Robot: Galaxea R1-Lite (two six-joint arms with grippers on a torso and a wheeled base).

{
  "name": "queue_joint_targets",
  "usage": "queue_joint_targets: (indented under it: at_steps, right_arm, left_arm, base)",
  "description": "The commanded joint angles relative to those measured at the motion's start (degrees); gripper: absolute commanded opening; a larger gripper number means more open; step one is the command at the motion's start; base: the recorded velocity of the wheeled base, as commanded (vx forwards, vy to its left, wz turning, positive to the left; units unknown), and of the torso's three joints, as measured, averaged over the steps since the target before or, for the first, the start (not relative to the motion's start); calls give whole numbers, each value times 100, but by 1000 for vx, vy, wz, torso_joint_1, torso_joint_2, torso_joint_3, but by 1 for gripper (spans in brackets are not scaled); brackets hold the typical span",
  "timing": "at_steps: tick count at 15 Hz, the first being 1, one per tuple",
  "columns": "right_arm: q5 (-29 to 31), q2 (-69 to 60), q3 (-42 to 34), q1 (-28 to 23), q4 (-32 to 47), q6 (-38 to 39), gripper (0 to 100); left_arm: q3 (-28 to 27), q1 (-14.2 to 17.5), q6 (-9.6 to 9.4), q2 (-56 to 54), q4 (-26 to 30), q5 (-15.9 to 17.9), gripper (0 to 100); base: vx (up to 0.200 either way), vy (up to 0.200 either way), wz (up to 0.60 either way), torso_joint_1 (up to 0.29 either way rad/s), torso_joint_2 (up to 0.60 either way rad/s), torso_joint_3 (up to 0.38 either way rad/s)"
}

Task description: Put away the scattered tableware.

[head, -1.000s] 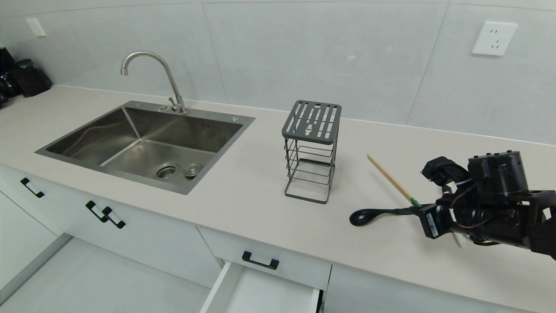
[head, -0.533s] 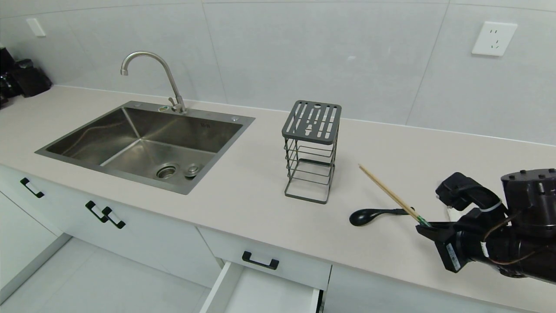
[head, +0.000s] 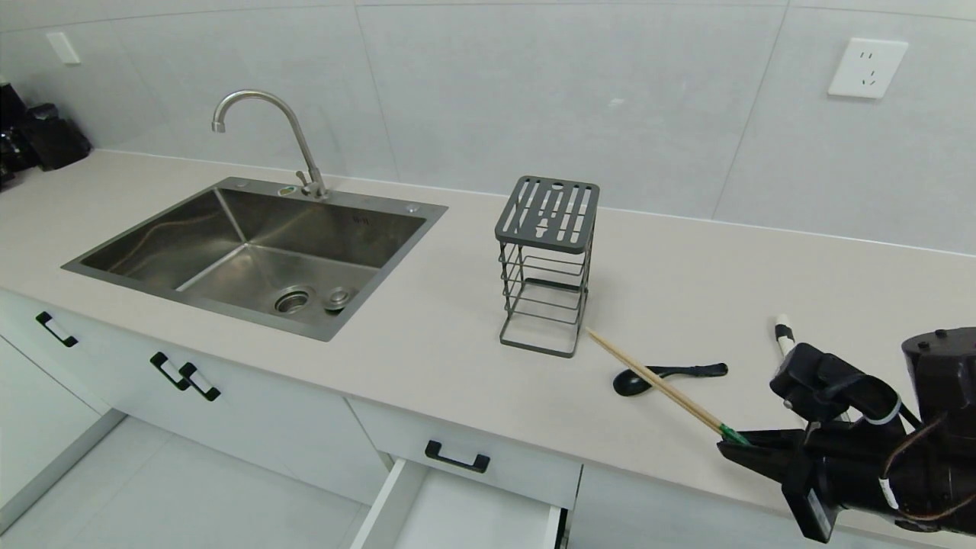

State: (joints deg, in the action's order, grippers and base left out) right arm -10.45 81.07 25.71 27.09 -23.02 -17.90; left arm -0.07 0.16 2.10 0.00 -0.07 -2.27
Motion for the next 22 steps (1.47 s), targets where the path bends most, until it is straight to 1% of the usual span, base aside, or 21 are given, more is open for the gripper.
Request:
queue_joint_targets:
  at_steps: [1, 2, 4, 6, 8, 10, 12, 15, 19, 22]
  right_arm:
    - [-300, 93, -5, 280, -1, -12, 0]
    - [-370, 146, -5, 341, -1, -12, 0]
    - [-432, 243, 101, 622, -10, -3, 0]
    - [-722, 427, 347, 912, 8, -12, 0]
    - [-783, 612, 593, 1114, 43, -3, 0]
    - [-1003, 770, 786, 1281, -10, 5, 0]
    - [-994, 990, 1076, 1545, -10, -30, 0]
    - [-994, 1166, 1305, 1853, -19, -21, 0]
    - [-968, 1245, 1463, 1897, -168, -12, 0]
    - [-537, 1306, 1648, 1888, -256, 5, 0]
  left_arm:
    - [-1, 2, 1, 0, -1, -2, 100]
    - [7, 2, 1, 0, -1, -2, 100]
    - [7, 2, 1, 0, -1, -2, 100]
    - [-1, 2, 1, 0, -1, -2, 100]
    - [-1, 2, 1, 0, -1, -2, 100]
    - [-1, 2, 1, 0, -1, -2, 100]
    - [-1, 2, 1, 0, -1, -2, 100]
    - [-1, 2, 1, 0, -1, -2, 100]
    - [7, 2, 1, 0, -10, -2, 100]
    - [-1, 2, 1, 0, -1, -2, 100]
  base:
    - [0, 0, 0, 0, 0, 0]
    - [0, 0, 0, 0, 0, 0]
    - [0, 0, 0, 0, 0, 0]
    - [0, 0, 0, 0, 0, 0]
    - [0, 0, 0, 0, 0, 0]
    - [0, 0, 0, 0, 0, 0]
    - [0, 0, 0, 0, 0, 0]
    - [0, 0, 0, 0, 0, 0]
    - [0, 0, 0, 0, 0, 0]
    - [0, 0, 0, 0, 0, 0]
